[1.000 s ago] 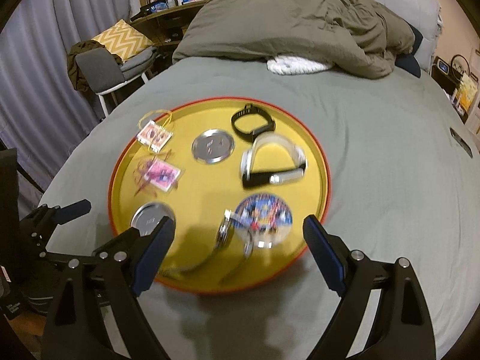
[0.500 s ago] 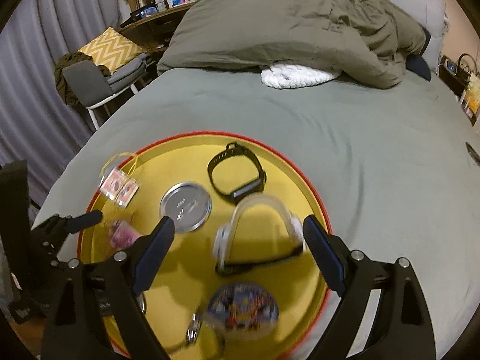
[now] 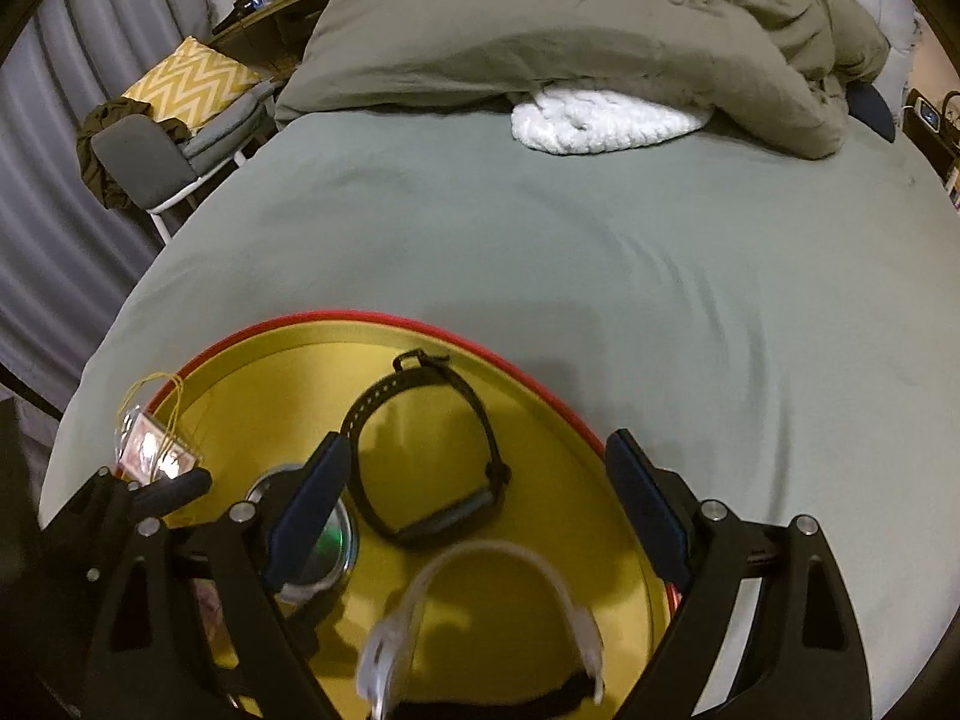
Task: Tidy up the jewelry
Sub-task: 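Move the right tool to the black watch band while the left tool approaches a silver pin badge, then grasp the black watch band with the right tool while the left tool grasps the silver pin badge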
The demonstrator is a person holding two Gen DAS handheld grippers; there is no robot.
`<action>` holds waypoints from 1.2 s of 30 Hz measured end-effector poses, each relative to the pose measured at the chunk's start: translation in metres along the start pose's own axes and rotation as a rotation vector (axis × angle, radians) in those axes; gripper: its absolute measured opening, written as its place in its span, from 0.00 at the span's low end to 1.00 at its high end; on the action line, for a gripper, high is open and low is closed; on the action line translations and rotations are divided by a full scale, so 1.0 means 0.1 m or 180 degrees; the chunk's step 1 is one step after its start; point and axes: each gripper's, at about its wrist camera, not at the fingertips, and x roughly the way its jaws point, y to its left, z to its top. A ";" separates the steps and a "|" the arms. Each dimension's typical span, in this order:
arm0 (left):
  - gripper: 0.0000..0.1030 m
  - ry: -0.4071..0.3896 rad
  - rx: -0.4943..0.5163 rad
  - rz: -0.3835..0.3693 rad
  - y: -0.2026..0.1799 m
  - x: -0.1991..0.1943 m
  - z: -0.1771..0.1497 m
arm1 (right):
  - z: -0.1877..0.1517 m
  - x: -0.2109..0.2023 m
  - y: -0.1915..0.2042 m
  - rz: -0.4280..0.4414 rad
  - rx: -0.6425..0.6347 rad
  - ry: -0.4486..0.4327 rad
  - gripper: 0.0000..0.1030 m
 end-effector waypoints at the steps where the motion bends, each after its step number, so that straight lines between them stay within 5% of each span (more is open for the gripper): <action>1: 0.93 -0.0059 0.0014 -0.0045 0.00 -0.02 0.01 | 0.02 0.04 0.01 0.0017 -0.0009 0.0028 0.73; 3: 0.88 -0.0103 0.0045 -0.0111 0.01 -0.02 0.03 | 0.04 0.12 0.03 0.0033 -0.0028 0.0087 0.65; 5: 0.61 -0.0056 0.0115 -0.0129 0.00 0.04 0.02 | 0.04 0.19 0.03 0.0025 -0.0037 0.0141 0.59; 8: 0.54 -0.0094 0.0190 -0.0089 -0.01 0.06 0.02 | 0.03 0.22 0.05 0.0002 -0.0045 0.0150 0.59; 11: 0.42 -0.0142 0.0252 -0.0068 -0.02 0.06 0.03 | 0.00 0.30 0.07 0.0001 -0.0077 0.0288 0.28; 17: 0.42 -0.0301 0.0362 0.0049 -0.09 -0.03 0.00 | -0.05 0.30 -0.05 0.0028 0.0024 0.0299 0.10; 36: 0.39 -0.0459 0.0372 0.0018 -0.15 -0.22 -0.07 | -0.08 0.13 -0.16 0.0077 0.0172 0.0180 0.09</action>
